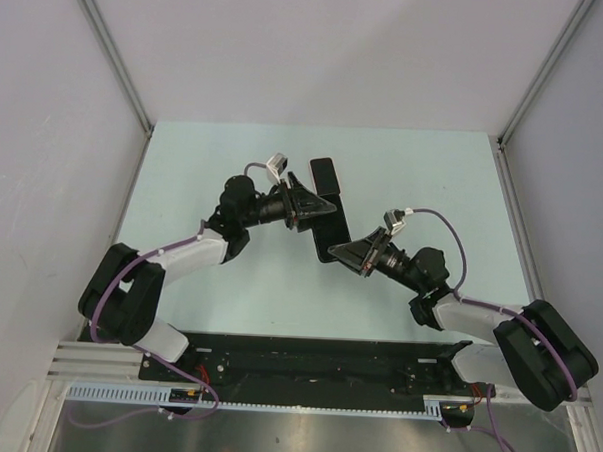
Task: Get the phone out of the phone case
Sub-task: Remove the phone case from the phone.
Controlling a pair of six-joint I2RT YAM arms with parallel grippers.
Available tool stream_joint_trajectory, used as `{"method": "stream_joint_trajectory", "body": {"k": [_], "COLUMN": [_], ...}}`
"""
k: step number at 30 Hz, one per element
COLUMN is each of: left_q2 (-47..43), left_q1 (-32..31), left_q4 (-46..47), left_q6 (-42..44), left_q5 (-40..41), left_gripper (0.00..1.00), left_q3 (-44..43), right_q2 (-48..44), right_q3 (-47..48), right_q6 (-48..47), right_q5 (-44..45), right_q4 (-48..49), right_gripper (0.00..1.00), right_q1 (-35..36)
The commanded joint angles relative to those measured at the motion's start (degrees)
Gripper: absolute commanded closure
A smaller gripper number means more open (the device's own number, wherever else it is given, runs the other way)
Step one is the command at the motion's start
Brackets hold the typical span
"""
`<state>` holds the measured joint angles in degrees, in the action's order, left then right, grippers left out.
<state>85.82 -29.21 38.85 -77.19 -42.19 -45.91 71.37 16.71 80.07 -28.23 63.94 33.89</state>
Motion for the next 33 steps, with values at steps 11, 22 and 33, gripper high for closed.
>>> {"method": "stream_joint_trajectory", "body": {"k": [11,22,33], "left_q2": [0.1,-2.2,-7.2], "left_q1": [-2.1,-0.1,1.1], "left_q4": [4.7,6.4,2.5], "left_q6": [-1.5,-2.7,-0.7], "left_q5": [6.1,2.9,3.3], "left_gripper": [0.79,1.00,1.00], "left_q3": [0.3,0.1,-1.7], "right_q2": [1.0,-12.6,-33.8], "right_q3": [0.9,2.9,6.8], "right_q6": [0.8,-9.4,-24.0], "right_q5": [3.3,-3.8,1.4], "right_q4": [6.7,-23.4,-51.1], "right_gripper": [1.00,0.18,0.02], "right_q1": [2.5,-2.3,-8.1]}}
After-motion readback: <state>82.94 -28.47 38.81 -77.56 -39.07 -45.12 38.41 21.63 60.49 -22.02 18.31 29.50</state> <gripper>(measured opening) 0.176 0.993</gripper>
